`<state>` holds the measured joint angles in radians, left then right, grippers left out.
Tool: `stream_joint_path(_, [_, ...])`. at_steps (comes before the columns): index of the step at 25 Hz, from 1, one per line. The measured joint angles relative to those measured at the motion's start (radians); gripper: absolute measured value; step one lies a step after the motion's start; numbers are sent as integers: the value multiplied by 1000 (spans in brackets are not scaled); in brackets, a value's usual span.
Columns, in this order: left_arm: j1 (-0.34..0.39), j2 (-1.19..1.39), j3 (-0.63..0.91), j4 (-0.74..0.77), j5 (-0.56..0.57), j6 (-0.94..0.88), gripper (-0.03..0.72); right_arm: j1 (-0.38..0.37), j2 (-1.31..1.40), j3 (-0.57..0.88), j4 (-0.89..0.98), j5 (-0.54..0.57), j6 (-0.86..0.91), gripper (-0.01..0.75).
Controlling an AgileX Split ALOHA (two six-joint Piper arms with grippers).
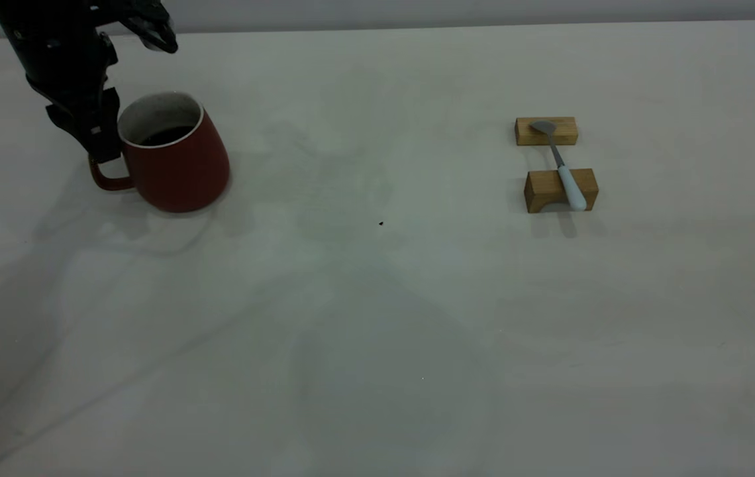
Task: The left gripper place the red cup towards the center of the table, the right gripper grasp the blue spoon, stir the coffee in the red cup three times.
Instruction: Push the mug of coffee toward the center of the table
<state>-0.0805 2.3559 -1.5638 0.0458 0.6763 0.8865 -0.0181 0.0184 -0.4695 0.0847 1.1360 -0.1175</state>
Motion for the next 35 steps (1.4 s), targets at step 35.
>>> stream_joint_path(35, [-367,22,-106,9,29,-55,214,0,0,0,0,0,0,565])
